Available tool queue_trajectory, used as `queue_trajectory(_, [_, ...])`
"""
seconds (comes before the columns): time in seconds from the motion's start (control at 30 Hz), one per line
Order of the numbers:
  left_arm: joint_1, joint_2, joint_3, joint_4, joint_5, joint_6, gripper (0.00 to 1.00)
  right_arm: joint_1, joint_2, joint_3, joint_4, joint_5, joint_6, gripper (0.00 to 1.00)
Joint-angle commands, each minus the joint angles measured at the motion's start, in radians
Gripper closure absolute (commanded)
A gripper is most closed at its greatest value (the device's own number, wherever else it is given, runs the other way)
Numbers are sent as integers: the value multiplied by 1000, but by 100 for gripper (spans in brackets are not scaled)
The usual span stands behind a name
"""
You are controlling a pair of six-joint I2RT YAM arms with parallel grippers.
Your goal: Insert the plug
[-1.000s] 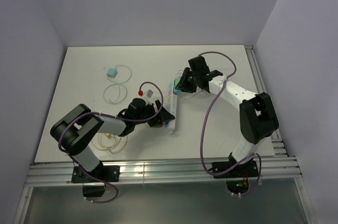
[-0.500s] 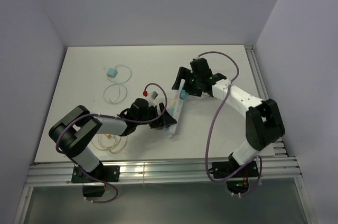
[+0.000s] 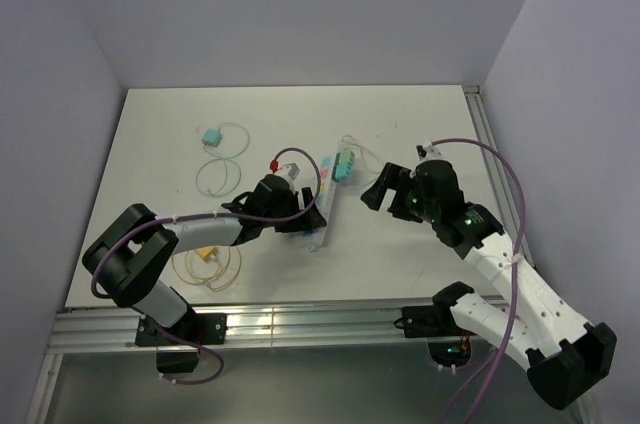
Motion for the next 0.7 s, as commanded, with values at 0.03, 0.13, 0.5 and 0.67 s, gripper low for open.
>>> queue_trajectory(0.03, [9,17,46,-268,-245,86,100,4,-120,-40,-71,51,26,0])
queue_trajectory(0.13, [9,47,95,-336,-342,119,100,2,-173,-68,-85,52,34,0])
queue_trajectory(0.5, [6,207,249,-473,-548,174,88,2,-297,-160,-94,37,61,0])
queue_trajectory(0.67, [0,210,258,-450,-506,191,54,2,-314,-175,-92,35,61,0])
